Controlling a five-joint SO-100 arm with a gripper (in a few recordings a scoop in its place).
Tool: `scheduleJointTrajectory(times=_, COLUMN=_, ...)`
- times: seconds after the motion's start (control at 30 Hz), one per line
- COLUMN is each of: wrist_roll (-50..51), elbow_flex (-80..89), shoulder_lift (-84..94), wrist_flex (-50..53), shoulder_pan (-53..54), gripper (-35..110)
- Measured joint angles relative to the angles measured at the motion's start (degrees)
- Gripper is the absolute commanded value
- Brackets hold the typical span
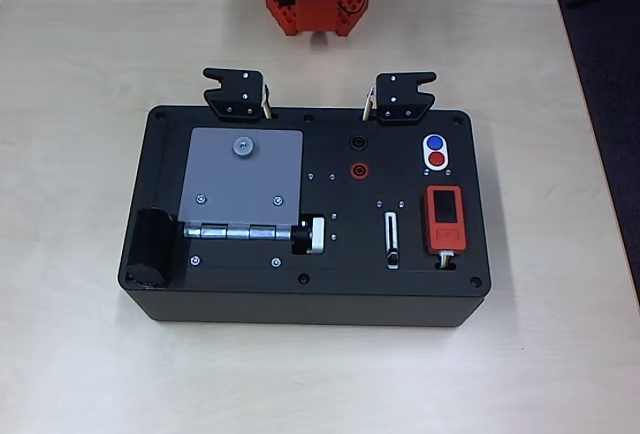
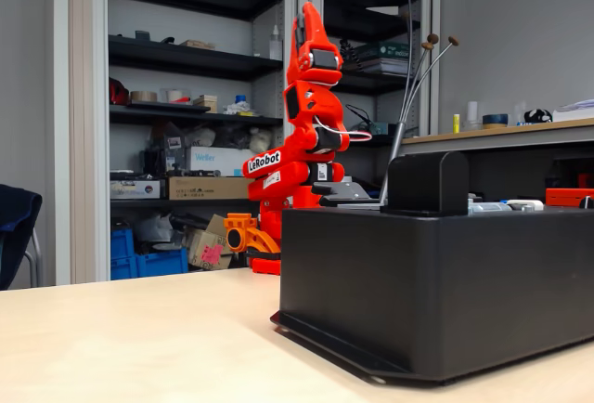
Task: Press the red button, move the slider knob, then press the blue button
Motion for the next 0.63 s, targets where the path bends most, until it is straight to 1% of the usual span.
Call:
scheduleJointTrajectory(times=0.07, wrist_roll=0.0, elbow_flex=0.0, shoulder_lift=0.0, wrist_flex=-2.72, shoulder_pan=1.41, gripper=6)
scheduleJointTrajectory(times=0.17, wrist_roll=0.0, elbow_flex=0.0, shoulder_lift=0.0, wrist_flex=-6.33, shoulder_pan=1.41, gripper=0)
scheduleJointTrajectory(times=0.3, wrist_roll=0.18, elbow_flex=0.0, shoulder_lift=0.0, wrist_flex=-11.07, shoulder_pan=1.76, gripper=0)
scheduleJointTrajectory(times=0.63, wrist_roll=0.18, elbow_flex=0.0, shoulder_lift=0.0, wrist_flex=-12.04, shoulder_pan=1.76, gripper=0)
